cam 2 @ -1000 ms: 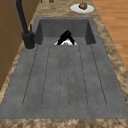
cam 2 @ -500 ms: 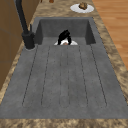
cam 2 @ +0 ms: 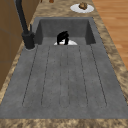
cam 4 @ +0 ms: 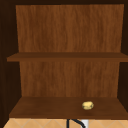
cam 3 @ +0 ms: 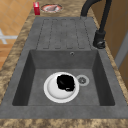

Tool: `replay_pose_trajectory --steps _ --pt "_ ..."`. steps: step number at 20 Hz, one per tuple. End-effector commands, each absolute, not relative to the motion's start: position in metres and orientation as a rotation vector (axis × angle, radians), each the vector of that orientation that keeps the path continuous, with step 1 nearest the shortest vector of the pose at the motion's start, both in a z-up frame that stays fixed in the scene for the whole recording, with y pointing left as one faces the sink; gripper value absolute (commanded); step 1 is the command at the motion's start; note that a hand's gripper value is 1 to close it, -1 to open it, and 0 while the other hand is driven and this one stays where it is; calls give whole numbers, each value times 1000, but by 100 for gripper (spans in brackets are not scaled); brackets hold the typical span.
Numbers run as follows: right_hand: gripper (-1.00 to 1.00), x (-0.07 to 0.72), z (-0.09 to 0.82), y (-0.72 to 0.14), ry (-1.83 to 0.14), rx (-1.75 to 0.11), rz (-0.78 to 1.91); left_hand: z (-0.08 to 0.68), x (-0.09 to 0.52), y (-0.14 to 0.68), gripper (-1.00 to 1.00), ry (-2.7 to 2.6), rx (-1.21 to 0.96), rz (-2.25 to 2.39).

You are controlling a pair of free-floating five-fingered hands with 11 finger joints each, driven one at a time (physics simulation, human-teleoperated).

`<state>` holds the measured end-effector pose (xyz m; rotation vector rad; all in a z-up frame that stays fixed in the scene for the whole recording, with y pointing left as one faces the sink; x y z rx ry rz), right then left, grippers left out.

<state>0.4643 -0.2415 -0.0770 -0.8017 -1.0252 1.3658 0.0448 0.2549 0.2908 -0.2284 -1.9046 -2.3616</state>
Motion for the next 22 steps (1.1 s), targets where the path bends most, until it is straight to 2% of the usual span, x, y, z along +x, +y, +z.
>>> replay_pose_trajectory --steps 1,4,12,22 --pt "100 456 -84 -241 -1025 -815 1372 291 45 255 0 -1905 -228 -2362" --pt "100 451 -80 -243 -1080 -855 1336 291 45 255 0 -1905 -228 -2362" --pt "100 458 -78 -252 -1083 -823 1322 291 45 255 0 -1905 -228 -2362" --pt "100 481 -28 -269 -1063 -776 1368 291 45 255 0 -1905 -228 -2362"
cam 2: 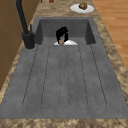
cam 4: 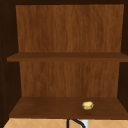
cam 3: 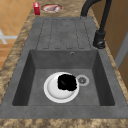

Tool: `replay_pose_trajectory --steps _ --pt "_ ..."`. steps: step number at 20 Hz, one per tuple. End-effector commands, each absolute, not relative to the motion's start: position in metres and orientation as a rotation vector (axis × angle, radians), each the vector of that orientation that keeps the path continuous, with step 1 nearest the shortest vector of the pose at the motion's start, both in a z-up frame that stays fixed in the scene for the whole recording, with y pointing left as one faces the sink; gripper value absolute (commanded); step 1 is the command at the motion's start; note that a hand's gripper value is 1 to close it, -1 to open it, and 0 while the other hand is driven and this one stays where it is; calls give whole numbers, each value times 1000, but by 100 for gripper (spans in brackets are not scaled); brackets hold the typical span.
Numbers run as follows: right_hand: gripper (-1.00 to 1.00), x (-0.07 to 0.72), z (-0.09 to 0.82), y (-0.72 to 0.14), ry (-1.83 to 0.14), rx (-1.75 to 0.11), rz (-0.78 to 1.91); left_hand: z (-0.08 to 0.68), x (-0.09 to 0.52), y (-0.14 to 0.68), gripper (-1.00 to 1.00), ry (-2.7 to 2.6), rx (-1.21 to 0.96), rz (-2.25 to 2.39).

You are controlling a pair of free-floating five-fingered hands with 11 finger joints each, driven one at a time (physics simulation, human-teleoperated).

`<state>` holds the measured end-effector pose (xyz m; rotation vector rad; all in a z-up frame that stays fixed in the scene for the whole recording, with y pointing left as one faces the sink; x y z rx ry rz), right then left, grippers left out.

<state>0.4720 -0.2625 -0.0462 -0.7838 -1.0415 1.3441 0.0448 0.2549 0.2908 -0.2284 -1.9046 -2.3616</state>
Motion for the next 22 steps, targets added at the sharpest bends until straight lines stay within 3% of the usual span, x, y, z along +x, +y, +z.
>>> replay_pose_trajectory --steps 1,22 --pt "100 481 -22 -271 -1063 -766 1373 291 45 255 0 -1905 -228 -2362" --pt "100 466 117 -281 -1100 -720 1369 291 45 255 0 -1905 -228 -2362"
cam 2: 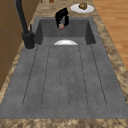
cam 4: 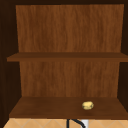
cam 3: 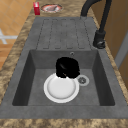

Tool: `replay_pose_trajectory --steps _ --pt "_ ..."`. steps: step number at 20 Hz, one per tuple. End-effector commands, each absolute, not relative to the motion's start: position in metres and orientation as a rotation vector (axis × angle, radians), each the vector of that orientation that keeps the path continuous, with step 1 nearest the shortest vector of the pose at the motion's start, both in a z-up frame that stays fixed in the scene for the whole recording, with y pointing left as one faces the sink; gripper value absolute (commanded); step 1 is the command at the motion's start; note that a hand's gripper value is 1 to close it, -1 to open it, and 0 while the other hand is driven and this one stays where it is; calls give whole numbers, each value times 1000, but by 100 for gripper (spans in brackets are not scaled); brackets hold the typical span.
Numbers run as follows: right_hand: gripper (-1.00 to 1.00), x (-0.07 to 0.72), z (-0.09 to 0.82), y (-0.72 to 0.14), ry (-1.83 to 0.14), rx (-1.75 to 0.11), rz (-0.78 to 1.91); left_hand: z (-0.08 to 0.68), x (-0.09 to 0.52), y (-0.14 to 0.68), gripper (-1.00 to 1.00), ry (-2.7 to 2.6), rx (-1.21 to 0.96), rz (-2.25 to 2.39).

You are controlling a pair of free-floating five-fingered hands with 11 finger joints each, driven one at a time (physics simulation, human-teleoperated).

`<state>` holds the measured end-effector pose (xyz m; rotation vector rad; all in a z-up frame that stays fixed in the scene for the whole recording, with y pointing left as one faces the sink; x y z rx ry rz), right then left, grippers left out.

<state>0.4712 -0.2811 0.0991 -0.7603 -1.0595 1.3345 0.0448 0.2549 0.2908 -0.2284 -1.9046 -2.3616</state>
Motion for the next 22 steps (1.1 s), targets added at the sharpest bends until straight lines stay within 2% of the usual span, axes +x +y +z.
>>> replay_pose_trajectory --steps 1,22 --pt "100 463 123 -281 -1101 -718 1370 291 45 255 0 -1905 -228 -2362" --pt "100 375 206 -244 -1206 -850 1252 291 45 255 0 -1905 -228 -2362"
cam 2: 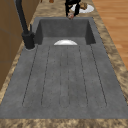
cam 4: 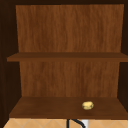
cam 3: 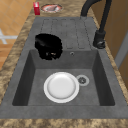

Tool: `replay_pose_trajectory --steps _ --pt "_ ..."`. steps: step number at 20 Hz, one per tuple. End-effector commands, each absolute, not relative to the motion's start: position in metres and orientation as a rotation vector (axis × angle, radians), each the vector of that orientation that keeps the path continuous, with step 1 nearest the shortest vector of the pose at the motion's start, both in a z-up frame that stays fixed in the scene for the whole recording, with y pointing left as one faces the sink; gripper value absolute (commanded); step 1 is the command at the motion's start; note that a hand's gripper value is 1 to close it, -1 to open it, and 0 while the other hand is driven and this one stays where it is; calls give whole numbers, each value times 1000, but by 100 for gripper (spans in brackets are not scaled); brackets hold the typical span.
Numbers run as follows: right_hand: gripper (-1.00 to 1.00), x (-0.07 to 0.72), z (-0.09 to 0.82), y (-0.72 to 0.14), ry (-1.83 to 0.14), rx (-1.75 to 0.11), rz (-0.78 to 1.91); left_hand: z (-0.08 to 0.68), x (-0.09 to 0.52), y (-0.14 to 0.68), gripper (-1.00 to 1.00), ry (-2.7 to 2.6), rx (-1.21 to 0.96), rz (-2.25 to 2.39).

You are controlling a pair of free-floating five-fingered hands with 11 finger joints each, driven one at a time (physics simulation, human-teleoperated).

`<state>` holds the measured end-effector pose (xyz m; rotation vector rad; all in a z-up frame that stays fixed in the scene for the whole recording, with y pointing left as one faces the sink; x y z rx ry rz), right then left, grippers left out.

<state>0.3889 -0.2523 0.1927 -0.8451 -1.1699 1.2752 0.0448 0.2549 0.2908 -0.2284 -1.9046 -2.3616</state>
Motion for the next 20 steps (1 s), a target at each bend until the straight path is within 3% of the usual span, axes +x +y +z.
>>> replay_pose_trajectory --steps 1,20 --pt "100 372 212 -241 -1199 -843 1253 291 45 255 0 -1905 -228 -2362" --pt "100 312 342 -187 -1184 -809 1257 291 45 255 0 -1905 -228 -2362"
